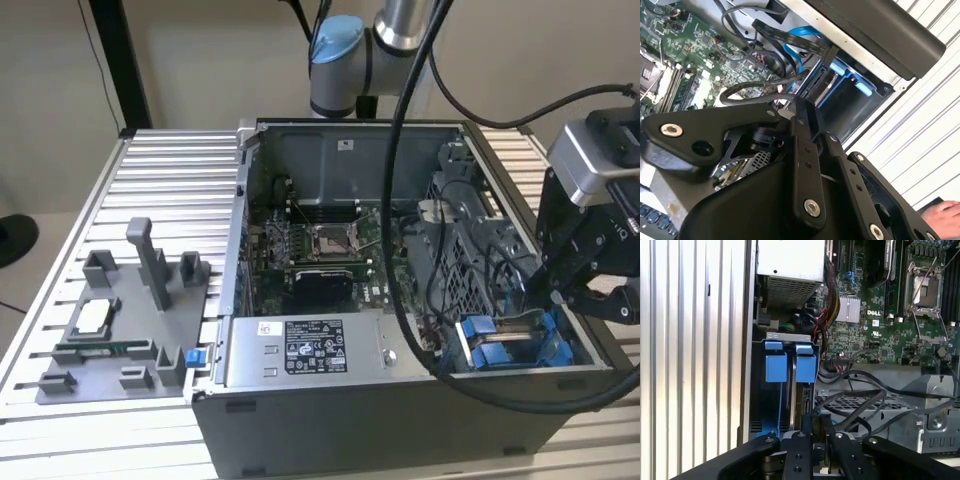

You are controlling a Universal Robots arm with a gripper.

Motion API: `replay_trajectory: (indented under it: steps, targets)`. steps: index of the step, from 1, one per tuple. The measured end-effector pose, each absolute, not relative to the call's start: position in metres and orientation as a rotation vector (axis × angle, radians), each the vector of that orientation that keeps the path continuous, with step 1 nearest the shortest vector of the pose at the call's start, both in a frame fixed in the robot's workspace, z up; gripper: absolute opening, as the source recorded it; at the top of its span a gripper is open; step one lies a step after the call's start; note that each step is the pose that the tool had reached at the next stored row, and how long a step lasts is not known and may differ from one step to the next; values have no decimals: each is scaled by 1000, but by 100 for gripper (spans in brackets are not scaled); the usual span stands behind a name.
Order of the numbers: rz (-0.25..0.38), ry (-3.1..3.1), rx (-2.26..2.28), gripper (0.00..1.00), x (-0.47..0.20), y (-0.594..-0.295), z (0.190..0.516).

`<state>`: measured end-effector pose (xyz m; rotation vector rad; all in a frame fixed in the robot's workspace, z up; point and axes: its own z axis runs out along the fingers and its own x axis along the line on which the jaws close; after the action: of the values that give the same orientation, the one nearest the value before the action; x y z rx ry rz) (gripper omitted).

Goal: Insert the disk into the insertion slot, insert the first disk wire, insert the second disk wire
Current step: 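Insert the first disk wire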

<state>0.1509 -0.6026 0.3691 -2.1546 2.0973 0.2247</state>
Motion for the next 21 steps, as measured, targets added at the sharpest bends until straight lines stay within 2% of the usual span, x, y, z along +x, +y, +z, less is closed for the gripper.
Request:
replay_trajectory:
  steps: [21]
  targets:
    - [159,2094,-2161,0,159,-593,345]
